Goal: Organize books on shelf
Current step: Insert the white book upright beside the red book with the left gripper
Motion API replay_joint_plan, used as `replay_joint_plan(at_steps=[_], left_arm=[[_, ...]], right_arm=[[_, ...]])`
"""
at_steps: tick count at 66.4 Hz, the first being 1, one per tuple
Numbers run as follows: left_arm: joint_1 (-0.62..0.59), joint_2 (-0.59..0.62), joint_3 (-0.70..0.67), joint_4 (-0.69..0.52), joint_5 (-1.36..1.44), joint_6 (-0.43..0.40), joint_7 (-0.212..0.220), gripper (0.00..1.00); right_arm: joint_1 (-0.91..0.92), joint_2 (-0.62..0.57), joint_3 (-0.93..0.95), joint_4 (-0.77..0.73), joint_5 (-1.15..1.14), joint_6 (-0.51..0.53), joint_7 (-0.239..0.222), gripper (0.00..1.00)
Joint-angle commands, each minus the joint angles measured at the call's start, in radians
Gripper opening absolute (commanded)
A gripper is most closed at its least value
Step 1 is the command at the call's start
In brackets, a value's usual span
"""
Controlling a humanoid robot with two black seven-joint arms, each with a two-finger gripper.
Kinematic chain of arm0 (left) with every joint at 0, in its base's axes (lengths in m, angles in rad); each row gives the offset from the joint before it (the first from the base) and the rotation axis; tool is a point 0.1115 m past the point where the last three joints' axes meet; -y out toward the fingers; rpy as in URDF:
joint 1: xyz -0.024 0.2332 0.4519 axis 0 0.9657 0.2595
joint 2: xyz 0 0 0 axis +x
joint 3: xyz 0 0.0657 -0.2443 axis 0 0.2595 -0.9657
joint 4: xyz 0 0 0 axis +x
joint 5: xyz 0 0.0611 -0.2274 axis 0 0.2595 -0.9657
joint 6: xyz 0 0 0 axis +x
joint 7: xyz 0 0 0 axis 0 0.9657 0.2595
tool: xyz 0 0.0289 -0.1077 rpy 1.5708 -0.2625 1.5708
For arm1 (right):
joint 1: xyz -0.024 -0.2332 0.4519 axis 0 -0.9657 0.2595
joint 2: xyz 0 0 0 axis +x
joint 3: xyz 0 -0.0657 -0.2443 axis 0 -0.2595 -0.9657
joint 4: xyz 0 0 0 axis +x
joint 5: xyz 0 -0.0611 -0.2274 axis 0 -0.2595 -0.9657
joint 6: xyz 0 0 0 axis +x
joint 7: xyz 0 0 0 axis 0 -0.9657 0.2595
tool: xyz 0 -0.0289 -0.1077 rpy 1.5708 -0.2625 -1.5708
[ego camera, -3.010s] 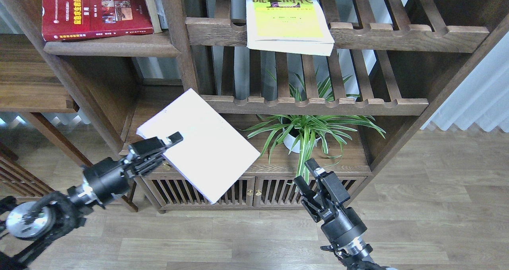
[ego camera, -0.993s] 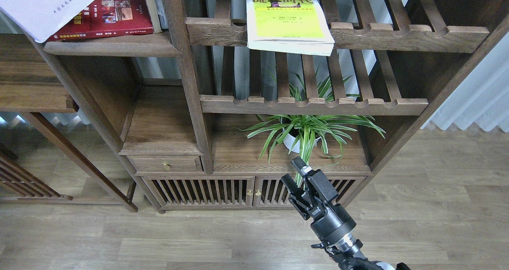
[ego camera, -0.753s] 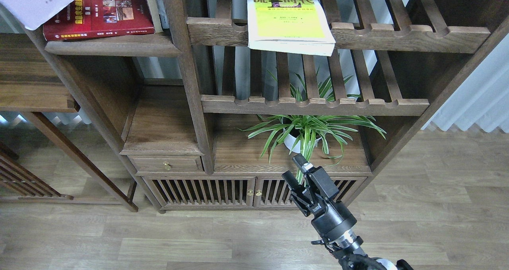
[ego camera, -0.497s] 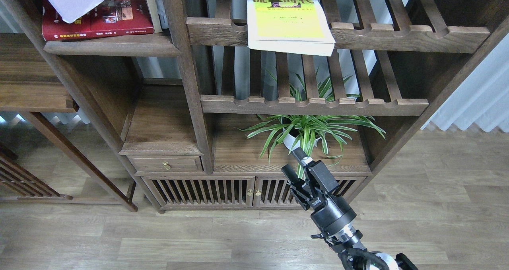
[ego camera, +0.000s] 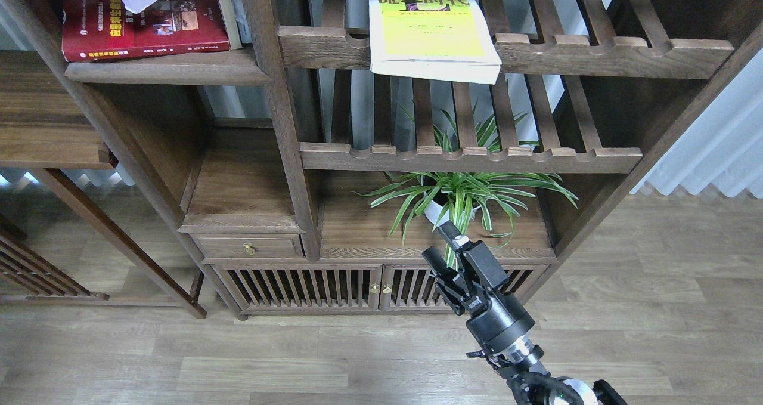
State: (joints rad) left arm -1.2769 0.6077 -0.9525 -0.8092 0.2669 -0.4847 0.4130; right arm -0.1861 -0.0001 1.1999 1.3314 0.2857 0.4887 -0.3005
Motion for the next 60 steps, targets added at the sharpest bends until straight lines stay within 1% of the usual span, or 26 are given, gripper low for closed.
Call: replay_joint_plan(at_steps=[1, 11, 16, 24, 25, 26, 43, 60], left_arm=[[-0.001, -0.016, 0.000, 0.036, 0.018, 0.003, -0.020, 0.03], [-0.013, -0.049, 0.000, 0.087, 0.037, 0.003, -0.036, 0.03], [-0.027, -0.068, 0.000, 0.117, 0.052, 0.003, -0.051, 0.03], [-0.055, -0.097, 0.001, 0.171, 0.055, 0.003, -0.088, 0.03], [-0.065, -0.108, 0.001, 0.194, 0.057, 0.003, -0.101, 0.03], [-0.068, -0.112, 0.003, 0.202, 0.057, 0.003, -0.106, 0.03], [-0.090, -0.177, 0.001, 0.295, 0.058, 0.003, -0.114, 0.04], [-0.104, -0.198, 0.021, 0.337, 0.058, 0.000, -0.105, 0.05]], right_arm=[[0.002, 0.000, 0.000, 0.000, 0.000, 0.000, 0.000, 0.99], [0.002, 0.000, -0.002, 0.000, 0.000, 0.000, 0.000, 0.99], [0.002, 0.000, -0.002, 0.002, 0.000, 0.000, 0.000, 0.99], [0.002, 0.000, -0.003, 0.000, 0.000, 0.000, 0.000, 0.99], [0.002, 0.000, -0.005, 0.000, -0.002, 0.000, 0.000, 0.99], [0.002, 0.000, -0.006, 0.000, -0.002, 0.000, 0.000, 0.99], [0.002, 0.000, -0.010, 0.000, 0.000, 0.000, 0.000, 0.99], [0.002, 0.000, -0.010, 0.002, -0.002, 0.000, 0.000, 0.99]])
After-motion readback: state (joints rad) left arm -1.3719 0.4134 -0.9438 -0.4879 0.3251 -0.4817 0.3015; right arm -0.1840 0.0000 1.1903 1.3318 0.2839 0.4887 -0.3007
